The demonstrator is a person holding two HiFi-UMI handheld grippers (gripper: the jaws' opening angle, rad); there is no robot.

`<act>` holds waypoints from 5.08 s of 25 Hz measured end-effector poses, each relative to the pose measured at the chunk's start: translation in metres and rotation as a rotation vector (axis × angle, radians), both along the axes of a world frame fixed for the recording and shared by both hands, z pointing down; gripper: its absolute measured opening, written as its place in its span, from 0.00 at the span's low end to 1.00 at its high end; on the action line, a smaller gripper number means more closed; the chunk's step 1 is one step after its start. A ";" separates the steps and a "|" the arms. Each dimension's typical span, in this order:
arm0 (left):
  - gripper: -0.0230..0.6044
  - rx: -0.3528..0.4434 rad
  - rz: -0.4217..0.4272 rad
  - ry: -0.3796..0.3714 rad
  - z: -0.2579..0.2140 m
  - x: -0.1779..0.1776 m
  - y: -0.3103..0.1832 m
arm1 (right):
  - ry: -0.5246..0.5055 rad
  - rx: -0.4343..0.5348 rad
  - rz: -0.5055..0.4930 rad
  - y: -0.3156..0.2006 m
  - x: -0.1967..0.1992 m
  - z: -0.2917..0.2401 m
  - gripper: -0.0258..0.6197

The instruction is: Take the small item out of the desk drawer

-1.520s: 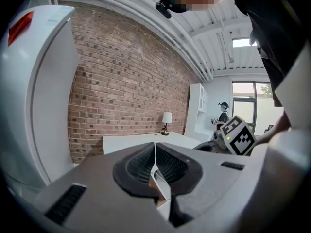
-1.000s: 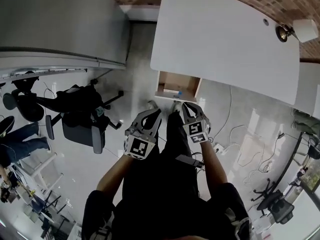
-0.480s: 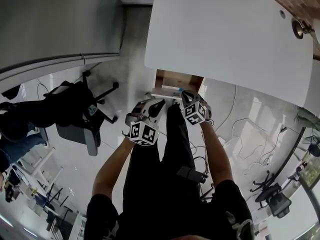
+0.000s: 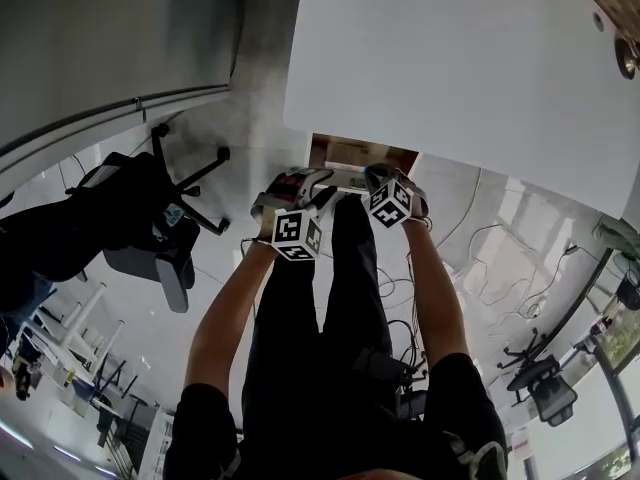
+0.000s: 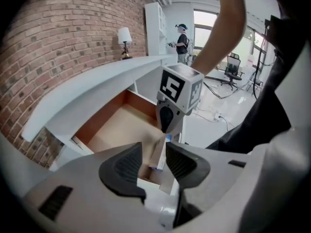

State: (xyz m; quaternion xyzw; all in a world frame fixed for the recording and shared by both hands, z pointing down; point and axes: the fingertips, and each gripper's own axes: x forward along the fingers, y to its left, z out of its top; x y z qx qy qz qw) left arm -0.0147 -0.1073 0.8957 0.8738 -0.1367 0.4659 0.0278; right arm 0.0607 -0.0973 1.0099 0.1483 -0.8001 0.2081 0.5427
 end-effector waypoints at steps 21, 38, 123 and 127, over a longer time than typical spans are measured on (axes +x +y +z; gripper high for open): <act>0.36 -0.030 0.266 -0.223 0.128 0.026 -0.018 | 0.004 -0.015 0.035 -0.017 0.001 0.044 0.08; 0.33 -0.058 0.314 -0.380 0.171 0.040 -0.020 | -0.051 -0.002 0.106 -0.040 0.009 0.035 0.08; 0.18 0.304 -0.700 0.860 -0.498 -0.019 0.018 | -0.671 0.857 0.779 0.015 0.036 -0.620 0.08; 0.18 0.299 -0.693 0.859 -0.496 -0.016 0.020 | -0.671 0.859 0.784 0.016 0.037 -0.620 0.08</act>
